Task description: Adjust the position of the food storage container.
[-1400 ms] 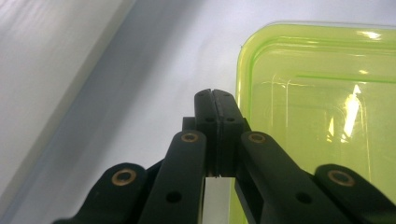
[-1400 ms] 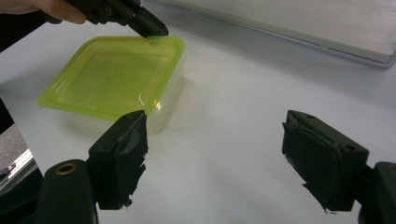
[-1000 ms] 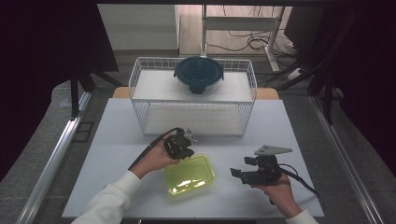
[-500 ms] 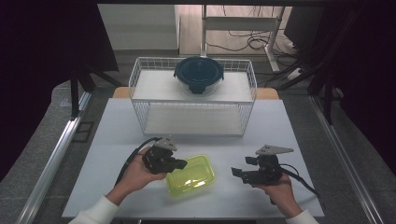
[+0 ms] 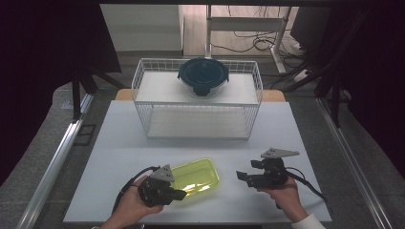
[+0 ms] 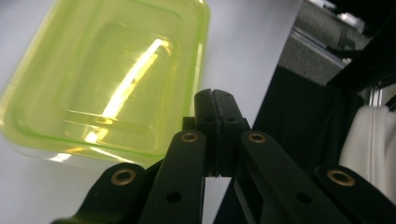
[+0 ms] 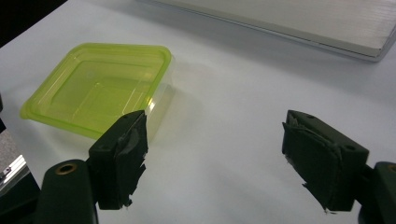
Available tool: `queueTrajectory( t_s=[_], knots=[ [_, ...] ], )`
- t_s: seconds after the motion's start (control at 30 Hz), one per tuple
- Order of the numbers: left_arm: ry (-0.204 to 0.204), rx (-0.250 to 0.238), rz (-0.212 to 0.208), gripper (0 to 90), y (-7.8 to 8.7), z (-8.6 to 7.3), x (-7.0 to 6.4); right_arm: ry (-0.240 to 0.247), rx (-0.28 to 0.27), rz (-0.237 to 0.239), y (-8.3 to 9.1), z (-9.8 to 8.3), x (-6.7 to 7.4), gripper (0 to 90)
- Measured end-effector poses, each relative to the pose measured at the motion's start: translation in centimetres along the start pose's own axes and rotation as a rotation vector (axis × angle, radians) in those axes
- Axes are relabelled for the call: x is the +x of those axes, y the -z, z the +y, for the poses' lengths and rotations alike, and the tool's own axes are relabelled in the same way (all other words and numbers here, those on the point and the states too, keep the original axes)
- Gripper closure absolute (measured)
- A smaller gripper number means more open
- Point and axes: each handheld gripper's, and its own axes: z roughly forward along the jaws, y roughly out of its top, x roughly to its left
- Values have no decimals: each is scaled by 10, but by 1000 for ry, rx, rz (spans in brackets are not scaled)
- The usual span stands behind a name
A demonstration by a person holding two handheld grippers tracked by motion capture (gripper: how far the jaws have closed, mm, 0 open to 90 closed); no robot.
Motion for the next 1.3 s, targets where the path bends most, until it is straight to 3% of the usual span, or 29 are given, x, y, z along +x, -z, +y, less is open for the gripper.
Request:
queueTrajectory(
  t_s=[0.07,0.2,0.37,0.47,0.6,0.9,1.17,1.3],
  knots=[
    [0,13,-1,900,-4,-1,-3,1,2,-2,0,0,0,218],
    [-28,76,35,900,-16,-3,-8,7,6,-7,0,0,0,218],
    [-37,107,61,900,-26,-4,-10,10,12,-10,-1,-1,0,218],
    [-31,113,79,900,-28,-5,-6,10,12,-10,-1,-1,0,218],
    [-4,100,74,900,-28,-7,1,9,11,-11,-1,-1,-1,218],
    [0,94,96,900,-26,-8,4,7,12,-9,-1,-1,0,218],
    [3,106,151,900,-22,-11,11,5,9,-10,0,-1,0,218],
    [16,108,146,900,-23,-13,13,6,10,-10,0,-1,0,218]
  ],
)
